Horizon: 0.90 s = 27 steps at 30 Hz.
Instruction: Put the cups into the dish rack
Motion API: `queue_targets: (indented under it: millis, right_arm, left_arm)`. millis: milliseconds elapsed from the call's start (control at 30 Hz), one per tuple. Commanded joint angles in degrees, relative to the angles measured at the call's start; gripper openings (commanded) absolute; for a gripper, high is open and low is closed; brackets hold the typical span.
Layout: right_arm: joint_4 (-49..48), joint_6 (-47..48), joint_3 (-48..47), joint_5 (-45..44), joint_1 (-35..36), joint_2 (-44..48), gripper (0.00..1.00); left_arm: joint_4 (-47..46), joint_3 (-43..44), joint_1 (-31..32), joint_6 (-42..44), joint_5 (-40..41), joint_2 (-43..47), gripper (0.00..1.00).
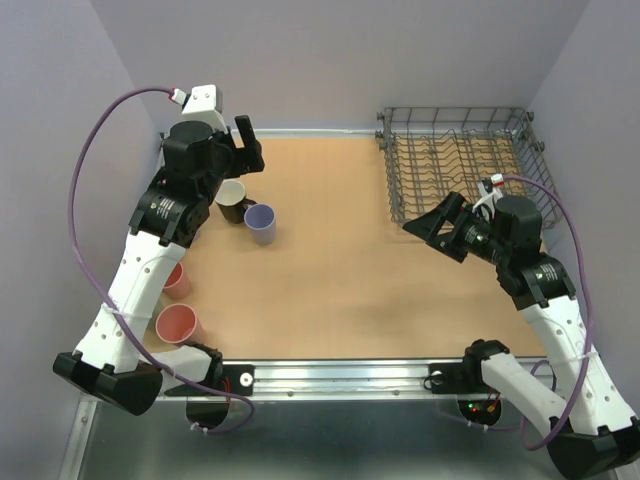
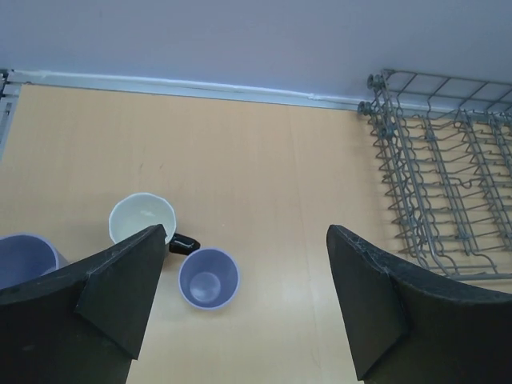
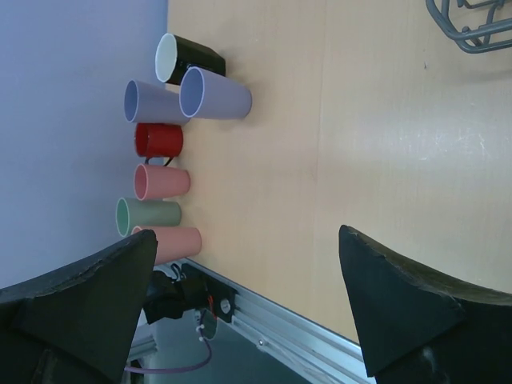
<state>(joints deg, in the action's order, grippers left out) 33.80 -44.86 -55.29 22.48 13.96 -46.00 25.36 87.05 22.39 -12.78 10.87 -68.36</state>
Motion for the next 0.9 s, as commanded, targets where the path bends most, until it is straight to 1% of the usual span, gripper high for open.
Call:
queue_targets:
  millis: [0, 167, 300, 433, 533, 633, 667, 767, 800, 833, 867]
  right_arm:
    - [-3.0, -0.6, 1.1, -0.3, 0.5, 1.6, 1.0]
    - [-2.9, -1.4, 1.5, -0.2, 0.5, 2.8, 1.0]
    - [-3.0, -2.4, 2.5, 0.8, 0.4, 2.0, 1.0]
    - [-3.0, -3.5, 3.3, 0.9, 0.4, 0.4, 1.0]
    - [-3.0, -3.6, 3.8, 1.5, 0.4, -0.4, 1.0]
    - [-3.0, -3.7, 4.2, 1.8, 0.5, -1.4, 1.0]
    - [-3.0, -3.8, 4.6, 2.0, 0.4, -1.8, 1.0]
    - [-3.0, -3.7, 4.7, 3.1, 0.5, -3.2, 1.0]
    - [-3.0, -3.7, 4.6, 3.4, 0.5, -3.5, 1.0]
    - [-3.0, -3.6, 4.4, 3.5, 0.4, -3.7, 1.0]
    - [-3.0, -3.5, 4.4, 3.5, 0.5, -3.7, 1.0]
  left_arm:
    - [1.9, 0.8, -0.2, -0.5, 4.0, 0.6, 0.93]
    - [4.0, 0.9, -0.1, -1.5, 6.1, 0.0, 0.93]
    - [7.1, 2.3, -0.1, -1.6, 8.0, -0.1, 0.93]
    - [8.7, 1.2, -0.2, -3.5, 12.5, 1.3, 0.95]
    - [13.5, 0.0, -0.5, -6.0, 14.3, 0.7, 0.95]
    - [16.4, -4.2, -1.8, -8.2, 11.0, -0.4, 0.95]
    - [16.4, -7.2, -2.2, -8.4, 9.5, -0.5, 0.91]
    - [14.6, -11.8, -2.7, -9.1, 6.1, 0.3, 0.91]
    - [11.8, -15.0, -2.8, -9.0, 4.4, 0.9, 0.95]
    - [10.5, -16.5, -3.1, -8.9, 3.8, 1.9, 0.99]
    - [8.2, -18.6, -3.5, -8.8, 2.6, 1.9, 0.99]
